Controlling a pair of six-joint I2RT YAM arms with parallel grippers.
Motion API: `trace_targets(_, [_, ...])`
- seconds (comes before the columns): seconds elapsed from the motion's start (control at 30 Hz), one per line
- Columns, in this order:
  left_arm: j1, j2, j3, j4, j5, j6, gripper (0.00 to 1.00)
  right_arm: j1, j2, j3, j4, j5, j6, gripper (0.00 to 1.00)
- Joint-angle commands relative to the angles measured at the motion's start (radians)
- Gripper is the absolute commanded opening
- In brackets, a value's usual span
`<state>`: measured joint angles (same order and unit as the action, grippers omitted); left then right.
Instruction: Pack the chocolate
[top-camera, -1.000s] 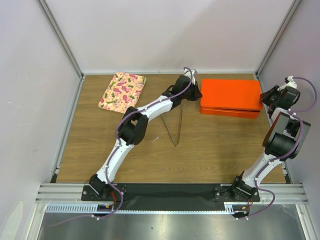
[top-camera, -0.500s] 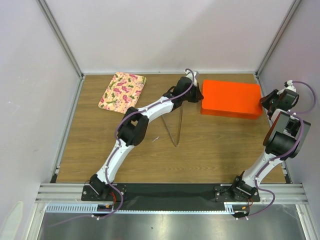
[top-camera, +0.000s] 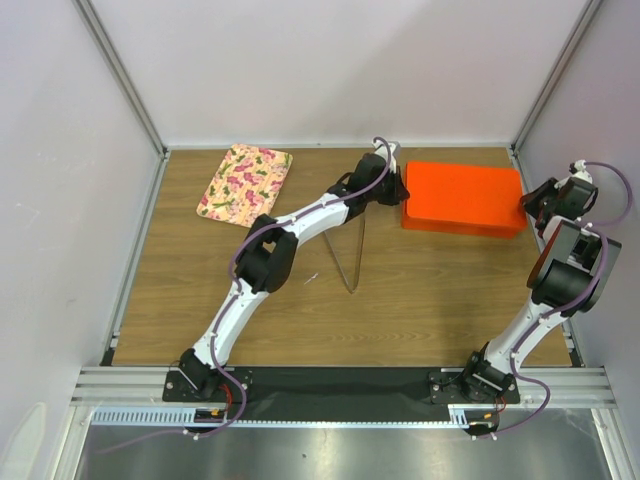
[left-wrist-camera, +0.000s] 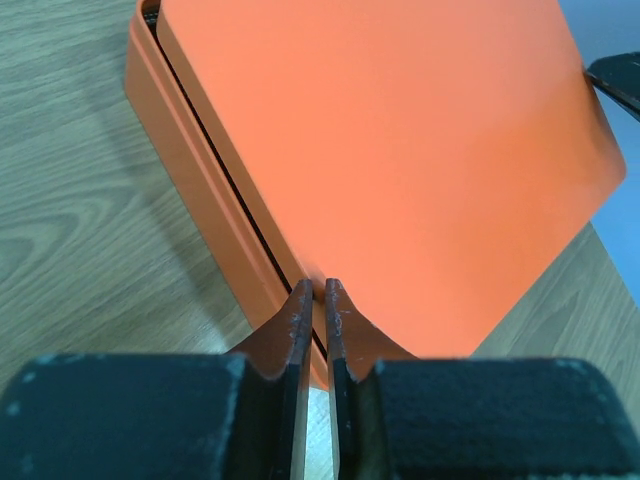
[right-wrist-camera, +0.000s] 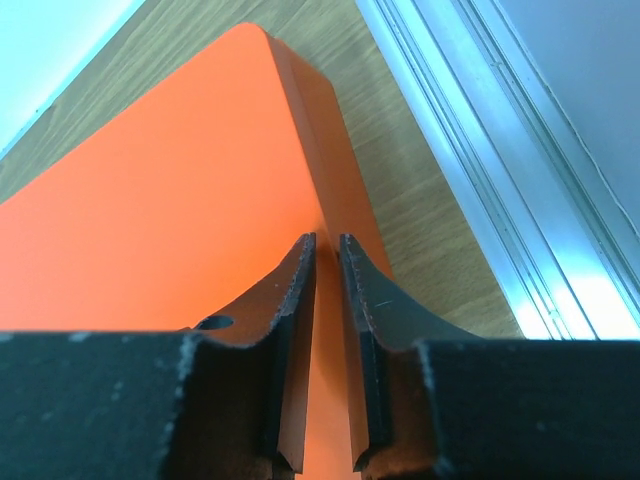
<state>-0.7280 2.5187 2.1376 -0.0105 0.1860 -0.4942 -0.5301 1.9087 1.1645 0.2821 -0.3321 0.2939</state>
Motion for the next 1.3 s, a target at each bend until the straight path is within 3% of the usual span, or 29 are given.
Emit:
trace_targets(0.0, [-0.051, -0.047, 0.07, 0.075, 0.05, 0.008, 0.12, 0.021, 0.016, 0.043, 0.003, -0.113, 0.031, 0.21])
trace_targets(0.23, [-0.051, -0.047, 0.062, 0.069, 0.029, 0.019, 0.11, 0.022, 0.055, 0.067, 0.015, -0.14, 0.047, 0.27])
trace_targets(0.9, [-0.036, -0.024, 0.099, 0.055, 0.001, 0.008, 0.12, 0.059, 0.07, 0.092, 0.069, -0.171, 0.067, 0.28])
trace_targets(1.27, [-0.034, -0.038, 0.041, 0.072, 0.02, 0.013, 0.11, 0.065, 0.089, 0.103, 0.04, -0.157, 0.045, 0.27])
